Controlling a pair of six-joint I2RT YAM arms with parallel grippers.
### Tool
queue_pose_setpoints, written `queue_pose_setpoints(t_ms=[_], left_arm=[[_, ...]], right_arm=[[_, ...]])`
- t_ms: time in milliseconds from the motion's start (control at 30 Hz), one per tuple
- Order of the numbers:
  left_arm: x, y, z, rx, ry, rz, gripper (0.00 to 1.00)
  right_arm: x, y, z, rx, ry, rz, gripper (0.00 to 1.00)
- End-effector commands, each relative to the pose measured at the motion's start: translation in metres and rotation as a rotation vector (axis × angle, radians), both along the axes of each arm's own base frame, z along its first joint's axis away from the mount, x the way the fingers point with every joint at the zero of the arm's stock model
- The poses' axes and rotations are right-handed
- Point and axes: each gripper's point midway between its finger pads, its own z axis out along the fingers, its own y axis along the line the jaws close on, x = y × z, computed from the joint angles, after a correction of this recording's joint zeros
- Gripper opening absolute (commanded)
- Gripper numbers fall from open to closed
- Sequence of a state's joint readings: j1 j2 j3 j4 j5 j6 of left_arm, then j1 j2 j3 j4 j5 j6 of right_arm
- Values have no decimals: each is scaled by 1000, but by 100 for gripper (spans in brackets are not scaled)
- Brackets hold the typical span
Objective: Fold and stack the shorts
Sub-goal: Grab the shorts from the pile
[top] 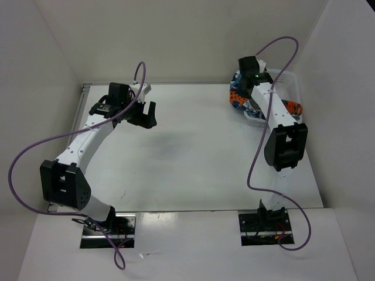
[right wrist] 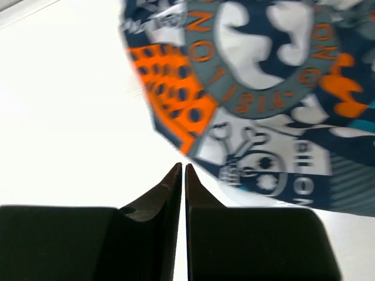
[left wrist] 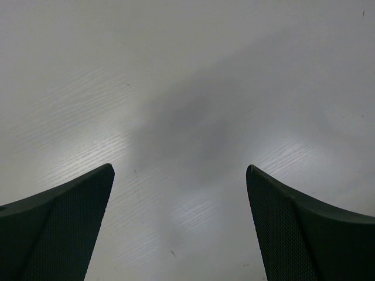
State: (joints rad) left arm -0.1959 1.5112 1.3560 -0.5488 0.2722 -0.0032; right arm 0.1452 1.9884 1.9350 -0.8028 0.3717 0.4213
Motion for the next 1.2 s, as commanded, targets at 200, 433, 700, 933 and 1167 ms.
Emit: queue_pose_setpoints(t_ms=[200,433,700,933,1167], left_arm=[[0,-3,-3,-16,2,-17,100],[-3,-2,-8,-13,20,-17,100],[-3,-2,-8,-13,20,-17,100],[-5,-3,-4,-21,13,-24,100],[-1,-4,3,-24,-6,-24,100]], right_arm=[[7,24,-32,39,30,81,9],[-5,3,-64,-35,125,20,9],[-19,-42,-74,-128,163,-103,9],[-17,-34,-54,-15,96,-47,21],[5,-4,-25,121,2,5,98]])
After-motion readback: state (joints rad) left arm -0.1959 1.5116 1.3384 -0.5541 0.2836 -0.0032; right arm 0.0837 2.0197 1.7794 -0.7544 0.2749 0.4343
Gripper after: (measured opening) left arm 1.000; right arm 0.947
